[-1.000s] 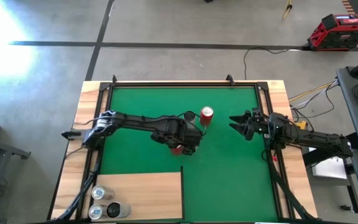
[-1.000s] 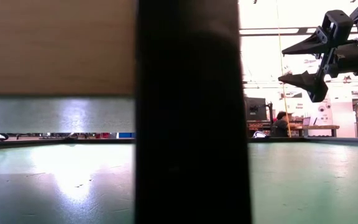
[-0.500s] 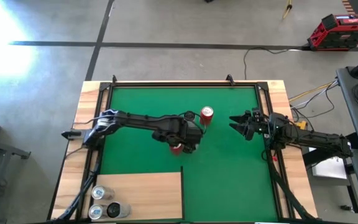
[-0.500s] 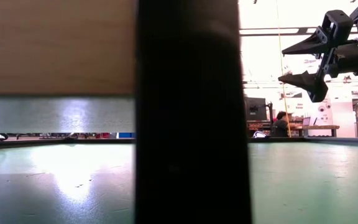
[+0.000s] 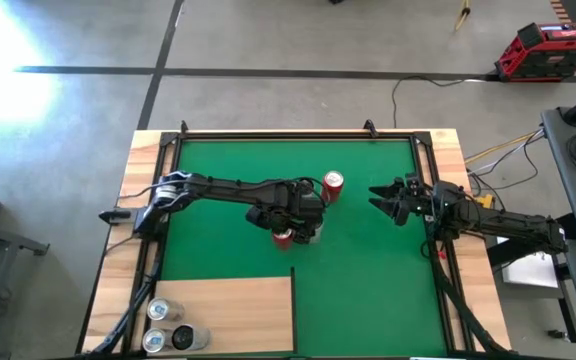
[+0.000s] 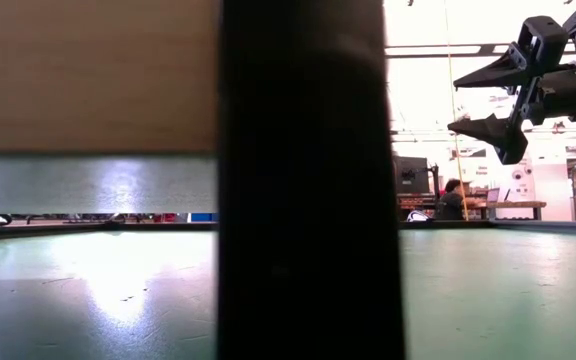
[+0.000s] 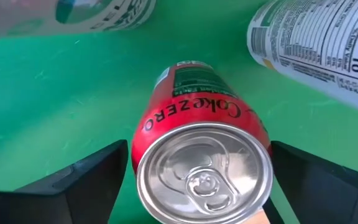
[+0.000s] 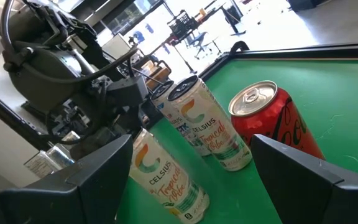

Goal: Place canned beverage on shelf
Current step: Put the bottom red soda can on the shelf

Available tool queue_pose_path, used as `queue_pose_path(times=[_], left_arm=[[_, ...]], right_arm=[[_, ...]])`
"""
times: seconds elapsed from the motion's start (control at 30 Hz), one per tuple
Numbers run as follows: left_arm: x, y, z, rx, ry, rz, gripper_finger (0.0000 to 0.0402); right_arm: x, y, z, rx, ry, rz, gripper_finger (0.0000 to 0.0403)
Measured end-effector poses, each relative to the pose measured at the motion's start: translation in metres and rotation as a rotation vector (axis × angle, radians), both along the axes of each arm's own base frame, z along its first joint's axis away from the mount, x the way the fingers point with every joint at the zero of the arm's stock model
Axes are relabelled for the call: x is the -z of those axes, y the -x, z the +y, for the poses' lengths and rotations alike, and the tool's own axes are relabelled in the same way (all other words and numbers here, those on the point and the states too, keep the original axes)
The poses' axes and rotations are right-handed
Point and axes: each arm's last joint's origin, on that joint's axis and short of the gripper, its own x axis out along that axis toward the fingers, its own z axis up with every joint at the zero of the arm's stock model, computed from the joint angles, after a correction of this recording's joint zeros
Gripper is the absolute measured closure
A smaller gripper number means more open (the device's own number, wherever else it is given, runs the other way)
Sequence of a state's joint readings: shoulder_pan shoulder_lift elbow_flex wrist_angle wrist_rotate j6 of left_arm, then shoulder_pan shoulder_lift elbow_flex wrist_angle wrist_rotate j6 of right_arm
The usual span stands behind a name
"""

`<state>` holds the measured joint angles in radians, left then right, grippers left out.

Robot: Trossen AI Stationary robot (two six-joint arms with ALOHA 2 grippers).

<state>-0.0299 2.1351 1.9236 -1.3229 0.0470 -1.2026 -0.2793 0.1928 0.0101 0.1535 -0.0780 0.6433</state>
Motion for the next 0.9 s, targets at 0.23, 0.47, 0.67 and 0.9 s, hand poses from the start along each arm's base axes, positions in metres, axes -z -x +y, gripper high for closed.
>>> queue_pose_path(times=[0.23,0.47,0.67,0.9], left_arm=[[0.0,0.0,0.001,-0.007,-0.001,-0.006,0.0087],[-0.002,0.001,0.008,0.006,0.0,-0.008,0.0117],[-0.004,0.004,0.01,0.015,-0.001,0.006,0.0117],[-0.02,0.015,0.009,-0.016,0.005,0.015,0.0117]], right_arm=[[0.0,0.0,0.0,0.0,0.0,0.0,0.0085],[0.0,0.0,0.0,0.0,0.0,0.0,0.0085],[0.0,0.0,0.0,0.0,0.0,0.0,0.0085],[0.0,0.0,0.0,0.0,0.0,0.0,0.0085]])
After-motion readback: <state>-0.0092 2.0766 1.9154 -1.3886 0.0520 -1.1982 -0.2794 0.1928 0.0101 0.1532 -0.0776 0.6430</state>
